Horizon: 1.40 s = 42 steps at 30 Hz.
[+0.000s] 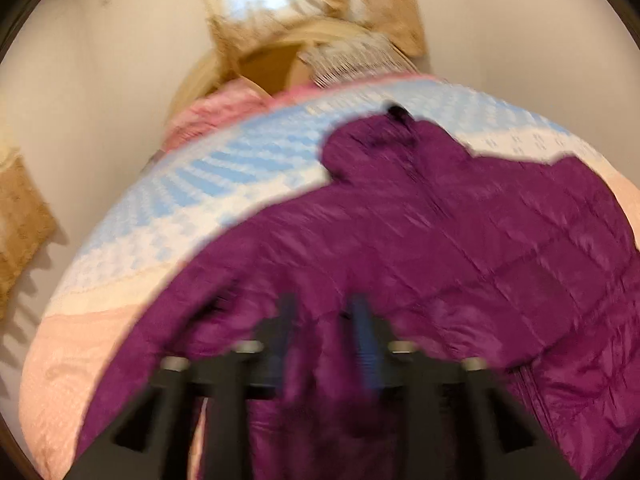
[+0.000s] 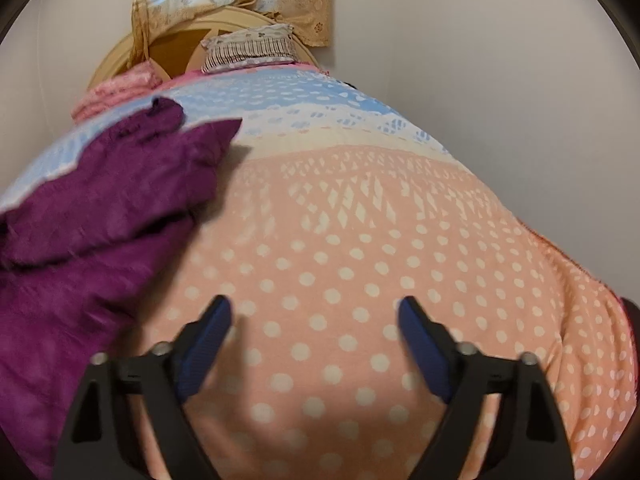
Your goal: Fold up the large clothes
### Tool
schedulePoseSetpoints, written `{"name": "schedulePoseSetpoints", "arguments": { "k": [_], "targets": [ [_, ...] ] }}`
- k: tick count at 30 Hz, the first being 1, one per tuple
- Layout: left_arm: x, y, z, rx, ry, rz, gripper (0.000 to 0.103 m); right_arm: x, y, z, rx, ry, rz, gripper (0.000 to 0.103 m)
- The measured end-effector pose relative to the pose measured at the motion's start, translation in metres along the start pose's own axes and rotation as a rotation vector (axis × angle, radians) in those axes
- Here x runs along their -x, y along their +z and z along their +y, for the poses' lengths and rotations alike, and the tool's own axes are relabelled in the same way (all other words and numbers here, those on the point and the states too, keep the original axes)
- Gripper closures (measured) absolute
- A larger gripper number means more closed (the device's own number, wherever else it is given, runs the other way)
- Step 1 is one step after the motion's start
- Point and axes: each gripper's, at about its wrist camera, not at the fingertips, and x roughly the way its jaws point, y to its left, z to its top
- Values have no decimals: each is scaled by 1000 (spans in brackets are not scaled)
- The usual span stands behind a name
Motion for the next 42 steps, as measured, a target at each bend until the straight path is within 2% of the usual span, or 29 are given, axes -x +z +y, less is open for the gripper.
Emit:
{"name": "schedulePoseSetpoints", "arguments": {
  "k": [1, 2, 3, 4, 7, 8, 9, 11, 12, 14, 18, 25, 32, 35, 39, 42],
  "targets": [
    [7, 2, 4, 13, 37, -38, 17, 3, 7, 2, -9, 15, -5, 37],
    [13, 4, 8, 28, 66, -73, 10, 5, 18, 6, -13, 32, -13, 39],
    [18, 7, 10, 45, 75, -112, 9, 5, 29, 11, -11, 48, -19, 41],
    [19, 9, 10, 50, 66, -123, 9, 3, 36, 17, -4, 62, -27, 41],
    [3, 16, 0, 54, 66, -75, 9, -14, 65, 46, 45, 106, -68, 43],
    [-4, 16, -4, 58, 64, -61, 9, -21, 71, 53, 62, 129, -71, 46],
    [-13, 17, -10, 56, 55, -40, 9, -33, 77, 63, 86, 130, -65, 52],
    [-28, 17, -22, 26, 73, -7, 9, -53, 83, 73, 93, 114, -54, 58],
    [-38, 15, -27, 2, 111, 16, 9, -63, 84, 76, 91, 127, -46, 58],
    [-56, 7, -30, -12, 141, 66, 9, -81, 82, 87, 111, 136, -20, 61],
    [-72, -2, -24, 24, 121, 115, 9, -107, 64, 103, 177, 128, 38, 62],
    [-85, -8, -22, 44, 92, 147, 9, -122, 58, 102, 181, 133, 87, 61],
    [-87, -11, -21, 53, 80, 157, 8, -120, 62, 103, 193, 122, 100, 61],
    [-88, -11, -18, 71, 58, 164, 7, -94, 76, 104, 203, 70, 65, 59],
    [-89, -12, -15, 88, 45, 171, 6, -52, 87, 126, 230, 124, 21, 44],
    [-88, -12, -15, 89, 47, 170, 6, -49, 73, 159, 314, 169, 34, 44]
  ]
}}
